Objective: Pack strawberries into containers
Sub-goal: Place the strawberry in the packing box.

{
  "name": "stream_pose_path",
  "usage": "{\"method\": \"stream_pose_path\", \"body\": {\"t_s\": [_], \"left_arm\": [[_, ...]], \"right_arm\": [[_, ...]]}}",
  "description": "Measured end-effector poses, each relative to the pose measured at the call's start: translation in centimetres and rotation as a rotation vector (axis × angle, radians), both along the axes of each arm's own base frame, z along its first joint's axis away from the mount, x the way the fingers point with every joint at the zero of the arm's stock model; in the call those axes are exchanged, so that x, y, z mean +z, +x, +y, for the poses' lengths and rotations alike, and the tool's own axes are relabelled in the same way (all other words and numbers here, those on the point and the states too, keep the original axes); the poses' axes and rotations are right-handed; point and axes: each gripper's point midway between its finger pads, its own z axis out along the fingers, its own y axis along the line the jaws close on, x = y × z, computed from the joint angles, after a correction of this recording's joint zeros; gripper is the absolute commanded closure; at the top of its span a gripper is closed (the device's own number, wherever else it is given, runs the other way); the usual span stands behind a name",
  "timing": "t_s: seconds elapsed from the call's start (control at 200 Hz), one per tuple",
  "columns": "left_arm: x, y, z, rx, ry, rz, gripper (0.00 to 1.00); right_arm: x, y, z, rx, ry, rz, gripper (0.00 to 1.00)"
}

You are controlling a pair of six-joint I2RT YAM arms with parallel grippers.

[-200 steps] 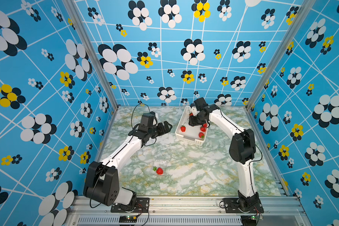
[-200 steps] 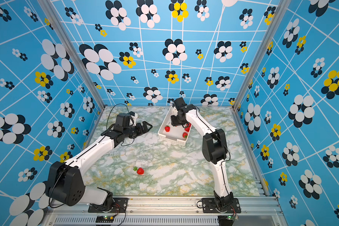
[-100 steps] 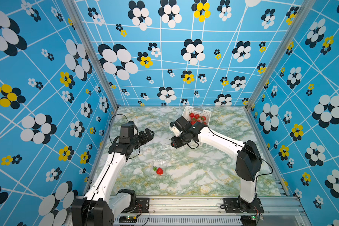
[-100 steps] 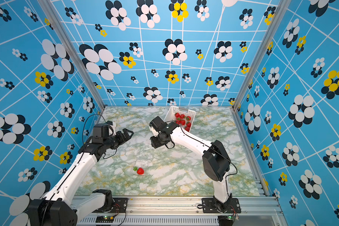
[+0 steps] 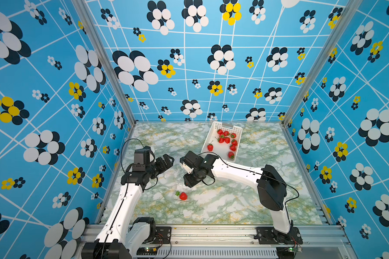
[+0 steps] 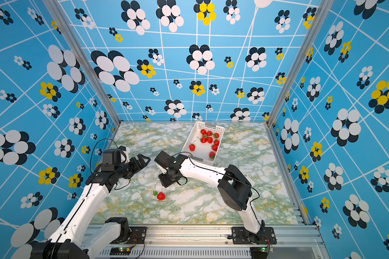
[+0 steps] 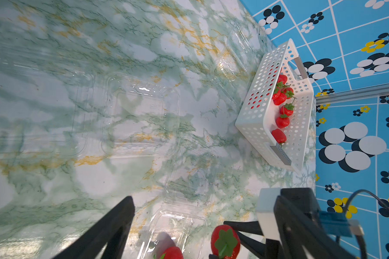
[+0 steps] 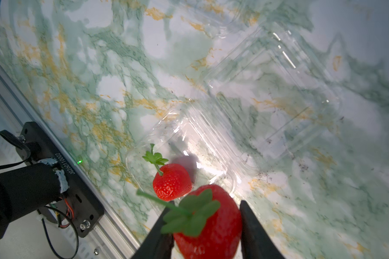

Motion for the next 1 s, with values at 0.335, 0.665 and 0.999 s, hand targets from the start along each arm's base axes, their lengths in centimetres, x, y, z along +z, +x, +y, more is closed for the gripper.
{"method": "stream_pose_path", "body": {"t_s": [0.335, 0.665, 0.999], "left_arm": [[-1.4, -0.9, -0.5, -0.020, -0.021, 0.026, 0.02], [-1.9, -1.2, -0.8, -0.037, -0.037, 0.029, 0.01], [-3.0, -1.8, -0.8, -0.031, -0.042, 0.044, 0.02]], "right_arm": [[-0.1, -1.6, 1.3, 0.012, 0.006, 0.016, 0.79], [-2.7, -1.8, 1.3, -0.009, -0.038, 0.050, 0.76], [-2.9, -1.7, 1.4, -0.025, -0.039, 0.058, 0.60]]}}
